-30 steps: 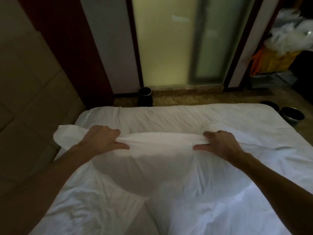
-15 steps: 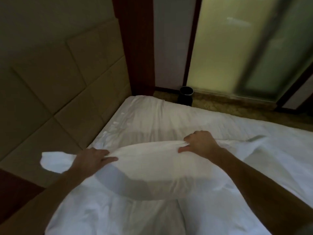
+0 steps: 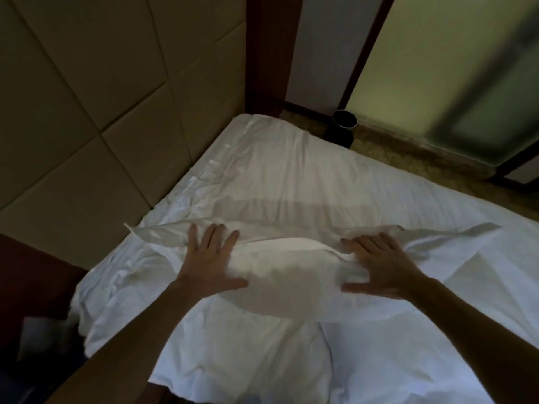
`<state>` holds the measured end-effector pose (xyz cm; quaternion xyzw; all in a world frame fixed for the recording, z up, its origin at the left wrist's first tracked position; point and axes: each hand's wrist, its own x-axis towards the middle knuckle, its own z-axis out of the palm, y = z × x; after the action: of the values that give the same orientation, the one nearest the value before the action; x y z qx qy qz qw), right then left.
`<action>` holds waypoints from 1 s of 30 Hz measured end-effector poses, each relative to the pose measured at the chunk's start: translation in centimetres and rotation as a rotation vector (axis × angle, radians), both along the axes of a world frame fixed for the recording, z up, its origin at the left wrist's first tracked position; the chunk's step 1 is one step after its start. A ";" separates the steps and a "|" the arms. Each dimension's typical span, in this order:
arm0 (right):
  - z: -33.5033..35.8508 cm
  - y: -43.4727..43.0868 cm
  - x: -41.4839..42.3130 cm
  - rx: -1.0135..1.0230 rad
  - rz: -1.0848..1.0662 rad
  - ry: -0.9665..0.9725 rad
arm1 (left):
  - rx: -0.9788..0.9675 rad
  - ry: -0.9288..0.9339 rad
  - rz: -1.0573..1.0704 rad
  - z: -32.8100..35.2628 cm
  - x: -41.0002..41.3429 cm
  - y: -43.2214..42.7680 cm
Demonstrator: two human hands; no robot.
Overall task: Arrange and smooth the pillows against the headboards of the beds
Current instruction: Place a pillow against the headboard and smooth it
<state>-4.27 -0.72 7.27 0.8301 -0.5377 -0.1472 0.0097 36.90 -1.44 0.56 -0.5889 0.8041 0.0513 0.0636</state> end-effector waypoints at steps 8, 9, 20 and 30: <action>-2.5 -1.7 3.9 0.156 -0.155 0.297 | -0.198 0.030 -0.161 -4.6 0.8 -3.4; -3.0 -1.9 4.8 0.161 -0.188 0.294 | -0.223 0.036 -0.177 -5.0 0.6 -3.6; 0.7 -3.1 8.0 -0.131 -0.205 0.135 | -0.435 0.176 -0.107 -3.1 3.0 -3.9; 13.4 -11.9 19.6 -0.222 0.117 0.133 | -0.489 0.162 0.282 8.4 13.3 -1.3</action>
<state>15.35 -12.65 20.64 0.8424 -0.4995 -0.1405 0.1455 50.23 -2.74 8.93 -0.6868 0.7051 -0.0887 -0.1523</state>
